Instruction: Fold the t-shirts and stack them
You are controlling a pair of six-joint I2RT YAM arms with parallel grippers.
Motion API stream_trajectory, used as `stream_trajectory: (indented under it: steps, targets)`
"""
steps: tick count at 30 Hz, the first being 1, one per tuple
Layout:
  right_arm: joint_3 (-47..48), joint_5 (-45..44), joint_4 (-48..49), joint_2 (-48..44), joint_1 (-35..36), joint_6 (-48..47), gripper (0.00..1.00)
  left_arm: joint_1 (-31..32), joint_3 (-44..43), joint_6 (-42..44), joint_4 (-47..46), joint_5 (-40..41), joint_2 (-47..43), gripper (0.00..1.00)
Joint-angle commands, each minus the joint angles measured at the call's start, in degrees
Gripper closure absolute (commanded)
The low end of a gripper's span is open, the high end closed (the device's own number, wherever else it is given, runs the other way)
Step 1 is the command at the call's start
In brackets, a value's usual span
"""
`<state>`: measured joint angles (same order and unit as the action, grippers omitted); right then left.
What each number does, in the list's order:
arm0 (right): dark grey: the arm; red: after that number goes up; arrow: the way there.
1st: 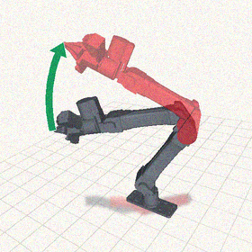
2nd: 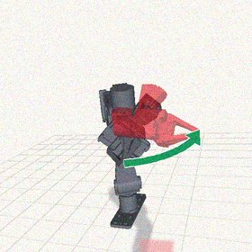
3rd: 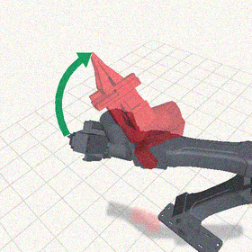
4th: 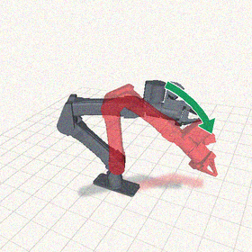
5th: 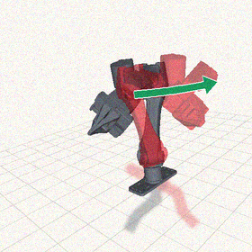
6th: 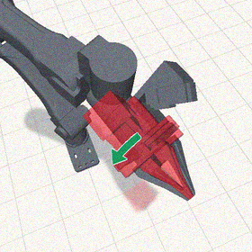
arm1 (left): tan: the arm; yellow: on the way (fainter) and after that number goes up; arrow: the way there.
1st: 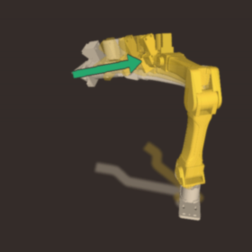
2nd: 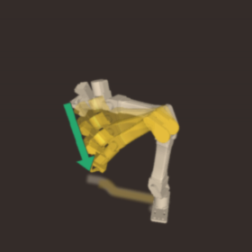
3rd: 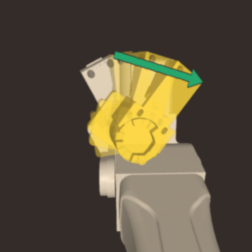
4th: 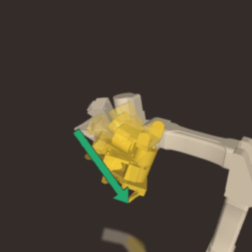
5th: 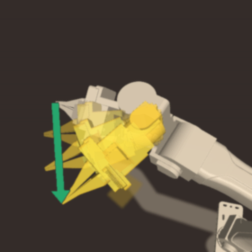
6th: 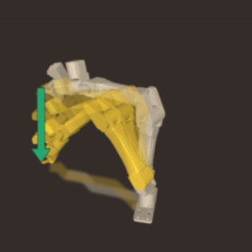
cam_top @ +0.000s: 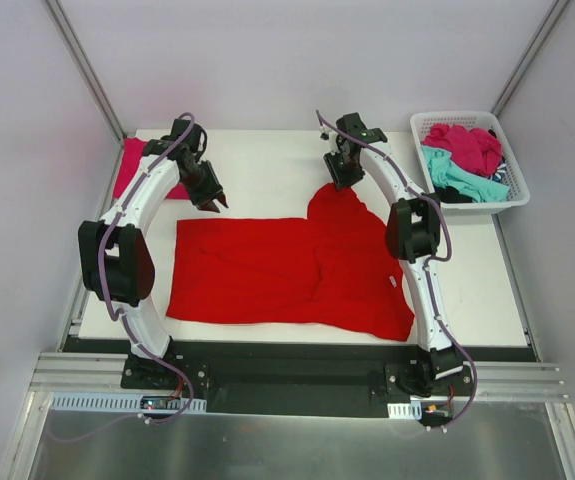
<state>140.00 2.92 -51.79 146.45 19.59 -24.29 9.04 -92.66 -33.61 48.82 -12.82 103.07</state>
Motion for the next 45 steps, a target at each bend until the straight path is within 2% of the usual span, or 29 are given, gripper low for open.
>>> stream_trajectory:
  steps: [1,21,29,34,45]
  targets:
    - [0.45,1.83,-1.47,-0.47,0.27,1.26,0.66,0.37,-2.08,-0.06,1.46,0.78,-0.15,0.72]
    - [1.24,6.66,-3.14,1.99,-0.79,3.55,0.68,0.54,-2.08,-0.23,1.54,0.51,-0.23,0.72]
    - [1.15,5.43,-3.23,1.29,-1.31,3.99,0.7,0.63,-2.44,-0.32,1.63,0.25,-0.23,0.72]
    - [-2.18,5.87,-3.58,0.42,-1.4,5.22,0.72,0.98,-2.43,-0.5,1.63,-0.01,-0.32,0.72]
    - [-16.06,5.52,-3.67,-5.99,-0.17,8.56,0.76,1.42,-1.91,-0.94,1.46,-0.36,-2.25,0.72]
